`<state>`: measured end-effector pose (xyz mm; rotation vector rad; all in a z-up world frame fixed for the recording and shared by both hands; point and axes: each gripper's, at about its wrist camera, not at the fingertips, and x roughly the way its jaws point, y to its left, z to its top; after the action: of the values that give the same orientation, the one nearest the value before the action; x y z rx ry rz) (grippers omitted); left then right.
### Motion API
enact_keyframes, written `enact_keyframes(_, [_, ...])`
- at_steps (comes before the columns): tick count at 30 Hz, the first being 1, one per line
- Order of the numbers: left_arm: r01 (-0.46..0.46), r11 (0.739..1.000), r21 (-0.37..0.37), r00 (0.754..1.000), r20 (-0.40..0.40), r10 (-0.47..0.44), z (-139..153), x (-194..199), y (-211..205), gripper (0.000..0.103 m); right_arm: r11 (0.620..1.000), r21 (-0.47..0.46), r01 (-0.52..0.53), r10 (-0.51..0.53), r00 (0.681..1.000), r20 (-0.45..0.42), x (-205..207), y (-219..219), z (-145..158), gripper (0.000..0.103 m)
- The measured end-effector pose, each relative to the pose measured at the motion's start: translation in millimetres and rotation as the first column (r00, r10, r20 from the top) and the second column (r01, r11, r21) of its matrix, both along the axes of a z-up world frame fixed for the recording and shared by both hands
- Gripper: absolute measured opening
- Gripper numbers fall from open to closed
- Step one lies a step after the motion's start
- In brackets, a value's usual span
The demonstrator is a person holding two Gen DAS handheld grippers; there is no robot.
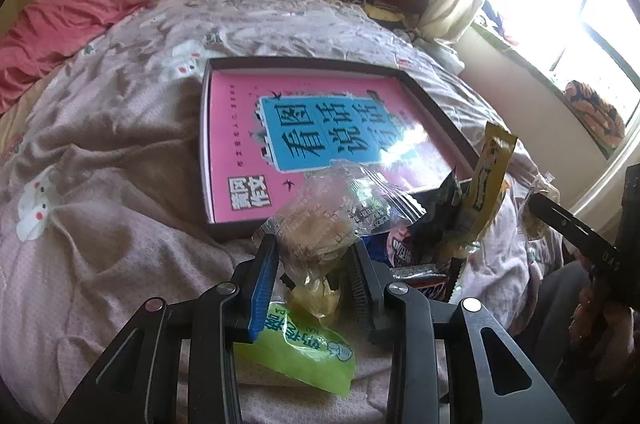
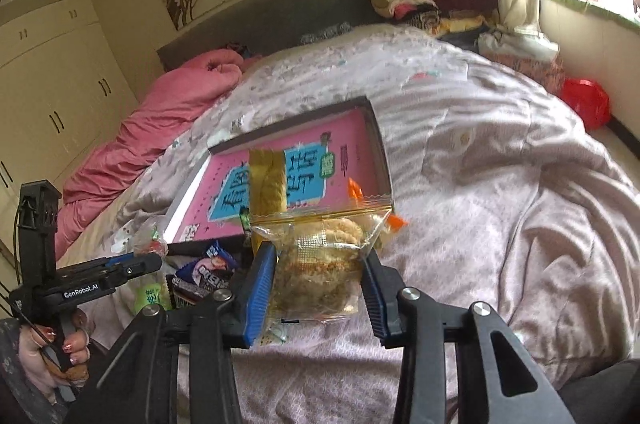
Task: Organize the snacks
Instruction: 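Carry both clear bags onto the pink tray with left and right grippers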
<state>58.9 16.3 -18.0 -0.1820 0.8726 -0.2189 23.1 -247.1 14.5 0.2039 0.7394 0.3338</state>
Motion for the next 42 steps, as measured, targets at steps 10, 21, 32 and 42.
enact_keyframes(10, [-0.043,0.999,-0.028,0.998,0.047,0.044,20,3,10,0.036,0.999,-0.048,0.013,-0.008,0.994,0.109,8,2,22,0.042])
enact_keyframes(21, [-0.073,0.997,0.002,0.996,0.060,0.072,21,26,12,0.036,0.998,-0.049,0.032,-0.024,0.986,0.164,39,4,39,0.042])
enact_keyframes(32, [-0.103,0.994,0.027,0.993,0.053,0.101,13,56,13,0.036,0.999,-0.007,0.042,-0.040,0.988,0.152,89,-2,32,0.042])
enact_keyframes(42, [-0.106,0.993,0.045,0.994,0.017,0.106,-1,73,10,0.036,0.999,-0.031,0.029,-0.028,0.999,0.037,117,1,7,0.042])
